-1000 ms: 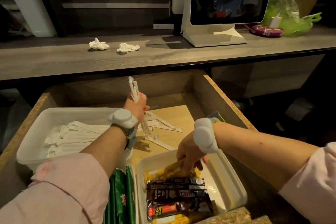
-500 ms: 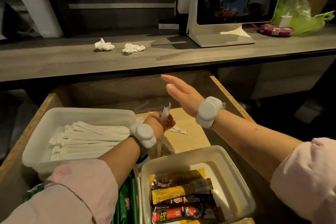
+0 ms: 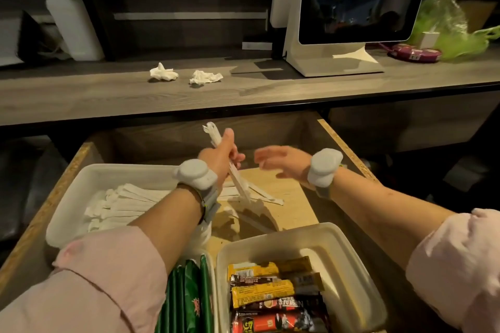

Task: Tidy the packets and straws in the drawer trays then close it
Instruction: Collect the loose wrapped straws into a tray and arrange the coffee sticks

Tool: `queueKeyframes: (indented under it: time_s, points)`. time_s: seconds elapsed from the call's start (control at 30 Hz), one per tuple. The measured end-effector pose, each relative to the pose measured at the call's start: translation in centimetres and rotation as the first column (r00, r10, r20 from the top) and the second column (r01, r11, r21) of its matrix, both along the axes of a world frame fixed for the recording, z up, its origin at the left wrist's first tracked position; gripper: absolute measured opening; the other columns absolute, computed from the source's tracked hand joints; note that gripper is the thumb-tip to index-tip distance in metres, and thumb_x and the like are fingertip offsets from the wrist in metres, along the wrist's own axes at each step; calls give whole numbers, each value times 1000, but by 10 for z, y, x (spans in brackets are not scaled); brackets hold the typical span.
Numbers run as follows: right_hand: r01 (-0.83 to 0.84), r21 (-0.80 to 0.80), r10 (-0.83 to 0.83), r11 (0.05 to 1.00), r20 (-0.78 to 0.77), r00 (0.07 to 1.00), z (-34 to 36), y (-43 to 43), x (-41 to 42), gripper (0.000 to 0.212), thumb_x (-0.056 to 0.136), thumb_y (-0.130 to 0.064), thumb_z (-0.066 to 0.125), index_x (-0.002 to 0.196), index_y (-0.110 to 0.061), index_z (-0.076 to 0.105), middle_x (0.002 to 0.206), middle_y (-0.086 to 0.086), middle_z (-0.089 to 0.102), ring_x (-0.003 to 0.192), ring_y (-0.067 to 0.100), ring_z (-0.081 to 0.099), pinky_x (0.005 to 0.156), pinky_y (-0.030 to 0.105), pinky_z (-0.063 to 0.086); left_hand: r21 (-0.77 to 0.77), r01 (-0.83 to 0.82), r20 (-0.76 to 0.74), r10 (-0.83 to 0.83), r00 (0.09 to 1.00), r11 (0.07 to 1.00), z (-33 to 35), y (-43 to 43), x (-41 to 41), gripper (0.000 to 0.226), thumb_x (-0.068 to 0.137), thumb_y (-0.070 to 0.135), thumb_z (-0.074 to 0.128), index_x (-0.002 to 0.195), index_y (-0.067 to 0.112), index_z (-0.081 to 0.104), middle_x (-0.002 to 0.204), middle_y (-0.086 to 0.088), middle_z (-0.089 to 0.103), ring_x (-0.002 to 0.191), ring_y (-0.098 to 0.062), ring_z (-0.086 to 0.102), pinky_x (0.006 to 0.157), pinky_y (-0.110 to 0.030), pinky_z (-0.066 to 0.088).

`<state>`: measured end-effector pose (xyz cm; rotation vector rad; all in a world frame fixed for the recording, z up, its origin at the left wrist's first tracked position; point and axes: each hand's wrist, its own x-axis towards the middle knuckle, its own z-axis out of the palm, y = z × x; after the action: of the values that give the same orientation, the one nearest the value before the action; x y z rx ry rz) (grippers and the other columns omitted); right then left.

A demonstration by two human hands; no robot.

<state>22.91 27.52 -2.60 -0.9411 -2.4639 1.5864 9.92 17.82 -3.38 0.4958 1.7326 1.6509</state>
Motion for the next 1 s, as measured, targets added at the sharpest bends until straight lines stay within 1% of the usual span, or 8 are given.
queueKeyframes:
  time_s: [0.13, 0.23, 0.33, 0.4, 0.5, 0.73, 0.83, 1.0]
  points:
    - [-218, 135, 218, 967, 15, 976, 0, -38, -23, 68, 86, -28, 67, 145, -21, 33, 145, 0, 45, 131, 16, 45, 99, 21, 31, 174, -134, 246, 89, 965, 976, 24, -3, -13, 53, 89, 56, 47, 55, 16, 39, 40, 6, 49, 61, -13, 57, 72, -34, 55]
    - [-241, 226, 254, 944, -32, 967, 0, -59, -51, 42, 89, -26, 65, 126, -15, 50, 109, 10, 65, 87, 17, 62, 79, 25, 50, 233, -151, 309, 74, 948, 961, 37, -20, -24, 50, 87, 56, 49, 56, 18, 41, 47, 5, 45, 55, -11, 55, 64, -30, 54]
    - [-214, 188, 236, 958, -100, 967, 8, -73, -77, 11, 95, -23, 55, 93, -13, 55, 69, 3, 51, 55, 15, 47, 51, 24, 43, 199, -175, 211, 132, 969, 964, 46, -48, -58, 27, 88, 45, 57, 79, 20, 55, 60, 5, 51, 65, -12, 61, 62, -28, 52]
    - [-269, 391, 279, 880, 34, 960, 13, -80, -100, 19, 97, -31, 50, 87, -15, 51, 77, 4, 52, 67, 19, 48, 62, 28, 38, 184, -266, 86, 254, 963, 946, 51, -72, -92, 24, 89, 37, 60, 106, 21, 56, 80, 3, 60, 83, -15, 64, 70, -30, 53]
    - [-394, 598, 249, 698, 313, 916, 12, -87, -126, 33, 98, -40, 43, 103, -10, 57, 94, 8, 59, 85, 26, 55, 68, 28, 35, 106, -344, -109, 355, 928, 933, 58, -103, -132, 62, 84, 40, 64, 138, 23, 39, 118, -3, 58, 111, -19, 56, 96, -38, 47]
    - [-690, 521, 345, 504, 610, 713, -16, -106, -153, 31, 92, -33, 54, 105, -9, 67, 98, 9, 65, 79, 23, 53, 69, 26, 41, -74, -198, -335, 162, 928, 977, 46, -123, -132, 11, 92, 22, 54, 96, 29, 62, 109, -1, 63, 108, -18, 60, 89, -31, 44]
    - [-721, 480, 349, 499, 651, 674, -18, -98, -155, 40, 82, -33, 69, 115, -11, 65, 113, 8, 69, 89, 28, 63, 70, 25, 46, -105, -185, -294, 147, 944, 977, 40, -119, -124, 14, 93, 23, 52, 88, 32, 62, 110, -1, 65, 105, -17, 62, 87, -34, 46]
    - [-394, 617, 184, 681, 376, 908, 13, -47, -129, 24, 88, -37, 60, 106, -24, 69, 106, 1, 70, 95, 23, 66, 76, 27, 48, -123, -129, -232, 98, 968, 984, 39, -102, -104, 13, 96, 21, 49, 100, 24, 61, 108, -3, 64, 98, -17, 62, 87, -35, 45]
